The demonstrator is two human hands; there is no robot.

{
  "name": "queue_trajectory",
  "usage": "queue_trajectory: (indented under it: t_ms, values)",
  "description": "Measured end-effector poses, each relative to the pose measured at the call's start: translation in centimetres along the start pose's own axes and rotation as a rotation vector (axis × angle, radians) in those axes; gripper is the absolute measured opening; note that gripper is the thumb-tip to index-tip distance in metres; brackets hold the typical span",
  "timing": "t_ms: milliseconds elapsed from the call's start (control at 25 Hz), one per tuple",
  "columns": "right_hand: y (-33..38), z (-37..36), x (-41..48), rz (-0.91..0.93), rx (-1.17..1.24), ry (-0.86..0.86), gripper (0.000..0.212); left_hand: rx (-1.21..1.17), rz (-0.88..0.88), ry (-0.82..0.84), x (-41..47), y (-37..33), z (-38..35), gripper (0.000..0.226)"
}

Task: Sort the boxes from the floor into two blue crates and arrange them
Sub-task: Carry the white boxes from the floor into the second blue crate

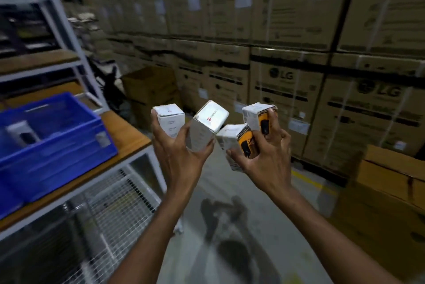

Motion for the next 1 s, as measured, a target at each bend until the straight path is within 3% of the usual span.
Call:
queue_trajectory:
  t_ms: [200,440,600,760,1000]
  values:
    - [12.2,-8.9,3.2,0.116,0.106,0.038,0.08,0.068,0.054,-0.097,6.2,11.3,6.7,0.071]
    - [26.3,-18.4,6.8,0.187,0.294,0.08,0.063,0.174,0.126,-0.211,13.4,22.8,14.5,0.072]
    - [34.4,-23.6,9.8,0.29,0.359,0.121,0.074,0.168,0.175,-0.312,18.2,29.3,17.9,0.072]
    - [41.6,-29.4,13.7,0.406,0.378,0.178,0.09,0.205,0.332,-0.365,23.1,36.7,19.5,0.071]
    - [48.0,-38.5,17.3,0.489,0.415,0.325,0.092,0.305,0.566,-0.337,27.9,46.1,19.0,0.074]
Point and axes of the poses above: each hand's wrist, its own x-axis towards the middle knuckle, its own z-axis out of the back of the hand, y = z × x, the point moved 5 cm from there along x, towards the middle knuckle, and after that the axes turned 2 degrees about z, right-handed, at the moved point
